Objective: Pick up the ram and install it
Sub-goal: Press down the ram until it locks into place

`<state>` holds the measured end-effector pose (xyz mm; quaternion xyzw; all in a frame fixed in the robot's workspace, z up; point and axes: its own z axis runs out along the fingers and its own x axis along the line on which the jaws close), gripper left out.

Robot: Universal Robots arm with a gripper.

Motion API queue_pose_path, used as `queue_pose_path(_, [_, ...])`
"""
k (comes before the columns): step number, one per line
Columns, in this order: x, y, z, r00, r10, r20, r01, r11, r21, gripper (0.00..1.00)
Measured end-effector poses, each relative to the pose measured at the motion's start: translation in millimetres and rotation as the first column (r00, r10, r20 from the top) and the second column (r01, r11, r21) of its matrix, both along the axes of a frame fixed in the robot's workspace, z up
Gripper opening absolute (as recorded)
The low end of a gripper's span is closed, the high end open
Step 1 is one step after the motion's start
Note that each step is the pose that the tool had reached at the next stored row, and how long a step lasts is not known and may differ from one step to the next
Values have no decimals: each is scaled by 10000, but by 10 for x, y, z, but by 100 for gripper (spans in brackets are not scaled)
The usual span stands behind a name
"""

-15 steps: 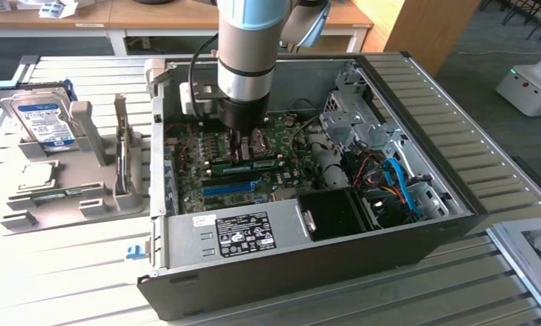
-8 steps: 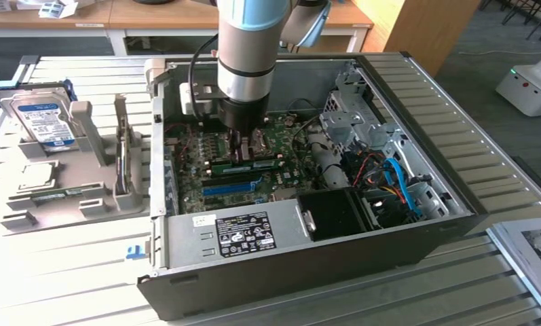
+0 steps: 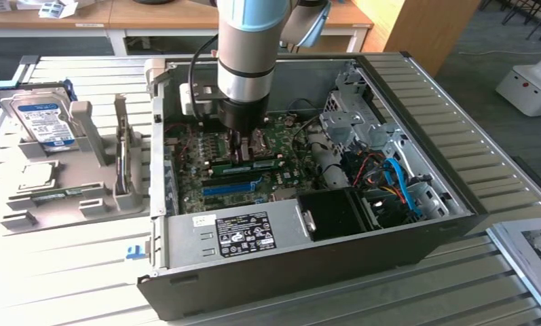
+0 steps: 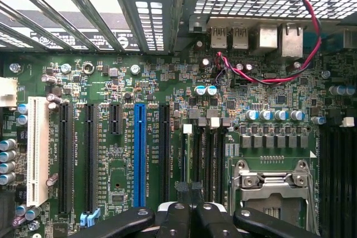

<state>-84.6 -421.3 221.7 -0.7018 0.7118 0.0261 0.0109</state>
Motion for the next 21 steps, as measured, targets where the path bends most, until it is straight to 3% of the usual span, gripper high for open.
queue_pose_path(10, [1, 1, 8, 10000, 0, 3, 0, 10000, 9, 10])
queue_pose_path(21, [0, 0, 124, 10000, -1, -10, 1, 10000, 0, 10])
